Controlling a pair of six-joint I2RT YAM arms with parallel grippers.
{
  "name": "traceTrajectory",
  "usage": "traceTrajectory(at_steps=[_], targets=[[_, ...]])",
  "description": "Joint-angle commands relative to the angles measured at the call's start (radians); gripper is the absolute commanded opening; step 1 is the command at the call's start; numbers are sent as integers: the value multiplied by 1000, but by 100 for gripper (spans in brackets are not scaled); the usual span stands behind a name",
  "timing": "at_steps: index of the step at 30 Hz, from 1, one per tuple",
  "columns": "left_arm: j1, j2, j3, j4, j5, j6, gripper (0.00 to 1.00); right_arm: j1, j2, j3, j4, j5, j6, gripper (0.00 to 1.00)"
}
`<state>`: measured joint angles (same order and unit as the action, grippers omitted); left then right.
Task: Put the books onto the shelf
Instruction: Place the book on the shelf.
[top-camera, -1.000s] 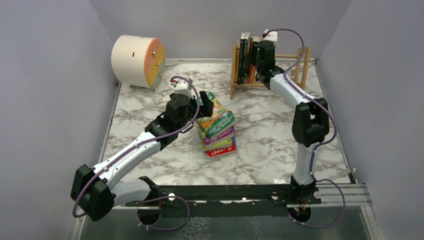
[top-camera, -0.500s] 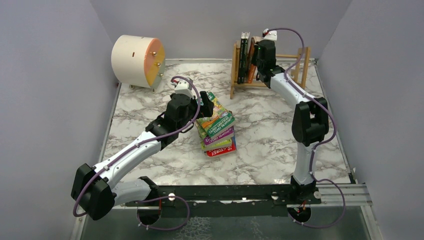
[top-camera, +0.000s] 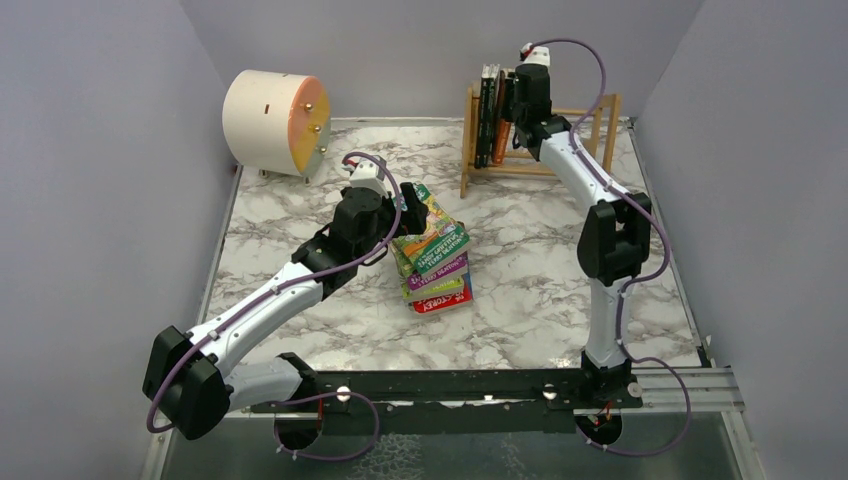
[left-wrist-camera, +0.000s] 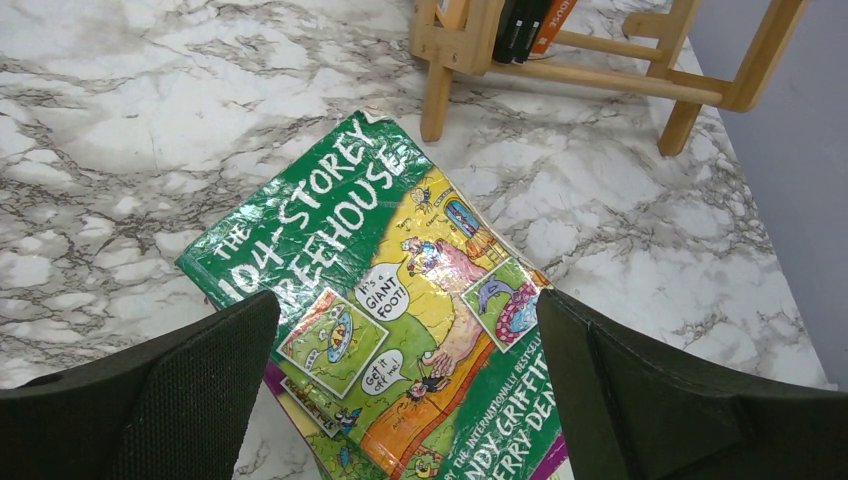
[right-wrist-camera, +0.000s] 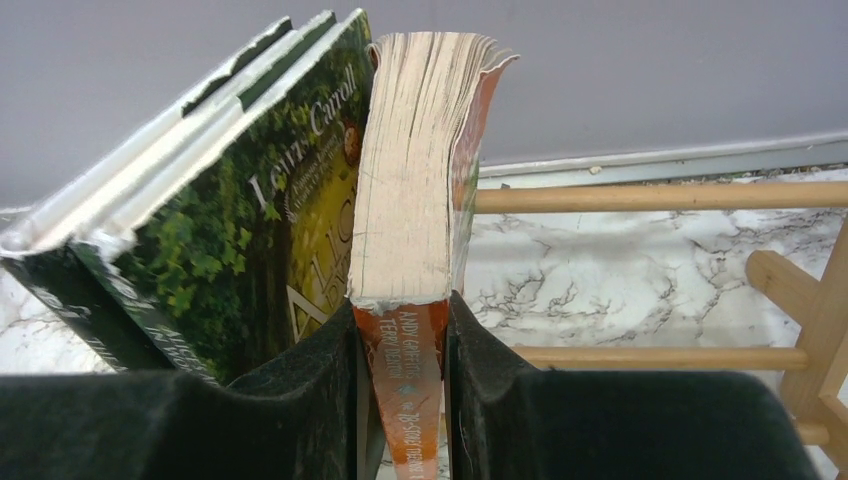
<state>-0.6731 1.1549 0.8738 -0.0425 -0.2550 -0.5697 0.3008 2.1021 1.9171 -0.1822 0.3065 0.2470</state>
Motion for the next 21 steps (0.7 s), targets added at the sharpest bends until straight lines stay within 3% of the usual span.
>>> traceTrajectory(at_steps=[1, 7, 21], targets=[[6, -3, -7, 14, -3, -2, 98, -5, 32, 142, 1, -24, -37, 1], [7, -3, -5, 11, -10, -1, 98, -10, 103, 269, -82, -45, -54, 1], [7, 5, 3, 11, -12, -4, 98, -34, 120, 357, -195, -149, -47, 1]])
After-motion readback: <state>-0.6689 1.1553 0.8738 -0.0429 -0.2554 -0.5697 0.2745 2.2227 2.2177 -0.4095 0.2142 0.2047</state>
